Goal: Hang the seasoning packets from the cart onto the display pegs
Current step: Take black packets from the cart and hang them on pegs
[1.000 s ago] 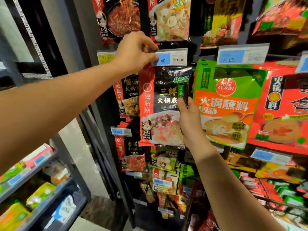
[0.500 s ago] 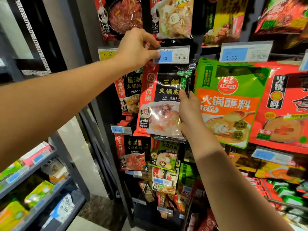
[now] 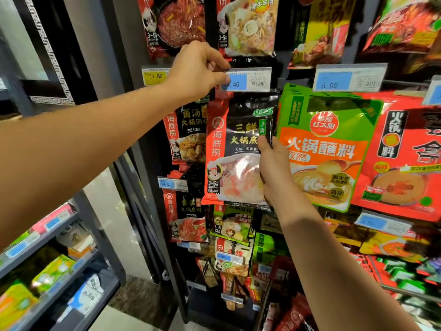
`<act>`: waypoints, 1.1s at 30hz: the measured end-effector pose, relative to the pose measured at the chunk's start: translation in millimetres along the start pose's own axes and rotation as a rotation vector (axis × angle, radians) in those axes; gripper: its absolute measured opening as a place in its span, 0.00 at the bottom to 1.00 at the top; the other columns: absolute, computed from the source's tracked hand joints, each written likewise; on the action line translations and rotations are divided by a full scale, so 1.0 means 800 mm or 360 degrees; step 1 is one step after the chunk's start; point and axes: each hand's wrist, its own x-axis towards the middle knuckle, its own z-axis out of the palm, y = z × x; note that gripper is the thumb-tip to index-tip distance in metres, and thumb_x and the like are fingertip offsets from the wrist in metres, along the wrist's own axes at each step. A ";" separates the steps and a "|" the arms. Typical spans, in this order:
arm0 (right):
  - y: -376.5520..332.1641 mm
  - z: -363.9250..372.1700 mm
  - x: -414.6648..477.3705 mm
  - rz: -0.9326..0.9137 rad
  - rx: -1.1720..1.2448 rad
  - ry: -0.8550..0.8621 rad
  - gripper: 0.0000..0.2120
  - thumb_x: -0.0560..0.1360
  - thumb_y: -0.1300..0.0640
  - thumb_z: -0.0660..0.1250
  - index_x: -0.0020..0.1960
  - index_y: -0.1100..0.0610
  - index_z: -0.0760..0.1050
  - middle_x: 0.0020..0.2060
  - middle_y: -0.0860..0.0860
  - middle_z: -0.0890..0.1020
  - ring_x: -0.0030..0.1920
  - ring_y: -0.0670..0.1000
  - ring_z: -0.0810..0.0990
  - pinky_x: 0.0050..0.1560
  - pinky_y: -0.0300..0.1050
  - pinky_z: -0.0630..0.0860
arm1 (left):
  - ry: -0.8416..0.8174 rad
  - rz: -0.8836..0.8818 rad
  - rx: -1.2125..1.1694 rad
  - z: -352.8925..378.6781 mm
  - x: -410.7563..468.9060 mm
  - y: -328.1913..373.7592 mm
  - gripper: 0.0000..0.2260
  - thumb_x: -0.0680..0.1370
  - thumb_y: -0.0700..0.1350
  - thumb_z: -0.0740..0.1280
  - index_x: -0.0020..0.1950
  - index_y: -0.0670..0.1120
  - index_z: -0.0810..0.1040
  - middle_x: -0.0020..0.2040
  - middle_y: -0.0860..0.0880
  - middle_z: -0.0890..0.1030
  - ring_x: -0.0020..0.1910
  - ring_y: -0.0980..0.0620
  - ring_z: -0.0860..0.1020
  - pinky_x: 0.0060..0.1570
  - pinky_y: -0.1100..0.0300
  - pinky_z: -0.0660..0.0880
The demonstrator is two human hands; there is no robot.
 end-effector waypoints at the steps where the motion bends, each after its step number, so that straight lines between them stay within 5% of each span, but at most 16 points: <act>1: 0.001 0.000 -0.002 -0.0028 -0.0007 -0.0032 0.23 0.86 0.49 0.58 0.79 0.53 0.65 0.71 0.47 0.72 0.72 0.52 0.70 0.68 0.50 0.69 | 0.0003 0.0002 0.0003 0.000 0.001 0.000 0.13 0.74 0.51 0.78 0.55 0.48 0.86 0.48 0.52 0.81 0.42 0.57 0.74 0.38 0.68 0.68; 4: 0.000 -0.001 -0.004 -0.0058 0.0024 -0.0025 0.18 0.86 0.47 0.59 0.74 0.51 0.70 0.67 0.45 0.77 0.68 0.53 0.73 0.71 0.61 0.72 | 0.0000 0.0000 -0.0003 0.001 0.000 0.002 0.13 0.74 0.51 0.78 0.55 0.48 0.86 0.49 0.53 0.80 0.46 0.56 0.75 0.43 0.64 0.70; 7: -0.007 -0.002 -0.002 -0.0084 0.0116 0.0064 0.17 0.86 0.49 0.58 0.74 0.51 0.70 0.52 0.41 0.75 0.59 0.50 0.72 0.68 0.56 0.73 | -0.0014 -0.0018 -0.0029 0.001 0.001 0.002 0.12 0.74 0.51 0.78 0.55 0.48 0.86 0.50 0.53 0.79 0.48 0.55 0.75 0.43 0.64 0.71; 13: -0.027 0.013 0.009 -0.0091 0.0025 -0.0017 0.25 0.87 0.51 0.58 0.81 0.57 0.60 0.76 0.52 0.69 0.76 0.55 0.67 0.70 0.48 0.66 | -0.0010 -0.0015 -0.0042 0.000 0.002 0.000 0.12 0.74 0.51 0.78 0.55 0.48 0.86 0.50 0.52 0.80 0.47 0.55 0.76 0.44 0.62 0.72; 18: -0.023 0.019 0.011 -0.0073 0.0127 0.0030 0.27 0.87 0.51 0.58 0.82 0.58 0.57 0.78 0.55 0.67 0.77 0.57 0.66 0.76 0.56 0.65 | -0.0007 0.0014 -0.0006 -0.001 0.006 -0.002 0.12 0.74 0.51 0.78 0.54 0.50 0.86 0.49 0.55 0.79 0.48 0.56 0.76 0.39 0.66 0.69; 21: -0.020 0.015 0.014 -0.0012 0.0193 0.0041 0.24 0.87 0.52 0.58 0.80 0.59 0.61 0.65 0.50 0.72 0.67 0.52 0.70 0.67 0.48 0.68 | -0.0014 0.0021 -0.0009 -0.001 0.006 -0.003 0.12 0.74 0.51 0.78 0.55 0.49 0.86 0.50 0.55 0.79 0.48 0.57 0.76 0.38 0.69 0.68; 24: -0.021 0.014 0.017 -0.0012 0.0186 0.0052 0.19 0.87 0.54 0.57 0.75 0.60 0.68 0.52 0.49 0.74 0.60 0.54 0.73 0.65 0.53 0.71 | 0.0001 0.0030 -0.0007 0.002 0.005 -0.003 0.12 0.74 0.51 0.78 0.55 0.49 0.86 0.50 0.55 0.79 0.49 0.57 0.76 0.38 0.71 0.67; 29: -0.002 0.020 0.026 -0.0148 -0.0105 0.0211 0.23 0.86 0.51 0.58 0.77 0.61 0.66 0.66 0.57 0.76 0.67 0.59 0.74 0.66 0.53 0.70 | 0.0003 0.0029 -0.0061 0.002 0.003 -0.004 0.12 0.73 0.50 0.78 0.54 0.48 0.86 0.48 0.54 0.80 0.46 0.56 0.76 0.39 0.67 0.68; 33: 0.022 0.014 0.026 -0.0412 -0.0452 0.0284 0.13 0.83 0.56 0.65 0.65 0.58 0.70 0.46 0.45 0.75 0.51 0.53 0.78 0.51 0.47 0.72 | 0.0048 0.0025 -0.0078 0.007 0.001 -0.003 0.11 0.74 0.49 0.78 0.54 0.48 0.86 0.45 0.53 0.79 0.39 0.58 0.74 0.40 0.64 0.70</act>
